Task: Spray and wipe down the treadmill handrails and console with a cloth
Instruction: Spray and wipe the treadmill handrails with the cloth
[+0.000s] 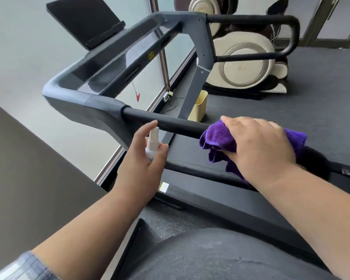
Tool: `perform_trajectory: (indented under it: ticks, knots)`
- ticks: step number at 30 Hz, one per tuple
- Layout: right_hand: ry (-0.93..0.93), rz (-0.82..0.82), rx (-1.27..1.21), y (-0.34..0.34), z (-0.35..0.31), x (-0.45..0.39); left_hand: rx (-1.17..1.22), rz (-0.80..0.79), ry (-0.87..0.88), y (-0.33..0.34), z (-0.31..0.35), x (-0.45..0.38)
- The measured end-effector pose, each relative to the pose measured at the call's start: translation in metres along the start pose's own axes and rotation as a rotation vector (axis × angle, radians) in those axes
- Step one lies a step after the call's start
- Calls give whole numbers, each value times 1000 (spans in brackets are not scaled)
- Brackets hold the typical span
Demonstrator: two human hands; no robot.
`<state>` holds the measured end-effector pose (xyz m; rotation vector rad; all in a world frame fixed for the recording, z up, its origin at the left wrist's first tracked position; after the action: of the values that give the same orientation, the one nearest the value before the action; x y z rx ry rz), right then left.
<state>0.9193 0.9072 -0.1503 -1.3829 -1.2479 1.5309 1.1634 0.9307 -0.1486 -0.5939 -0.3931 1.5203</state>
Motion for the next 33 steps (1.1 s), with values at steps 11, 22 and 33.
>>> perform_trajectory:
  ticks: [11,22,33]
  knots:
    - [-176,210,100,59,-159,-98,46,43,64,-92,-74,-41]
    - [-454,172,-423,93,-211,-87,3,44,79,-146,-103,-57]
    - [-299,-44,-612,76,-176,3,-391,-286,241,-122,-55,-112]
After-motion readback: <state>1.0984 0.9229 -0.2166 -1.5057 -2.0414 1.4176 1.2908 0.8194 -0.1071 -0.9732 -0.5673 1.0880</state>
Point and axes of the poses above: each hand's wrist, its own x-axis away from the middle knuckle, its own y-axis out of the palm, z = x × y, the point moved 1 cm from there along -x, towards the middle knuckle, and after that the axes turned 7 degrees about -z, right-handed, at the moved point
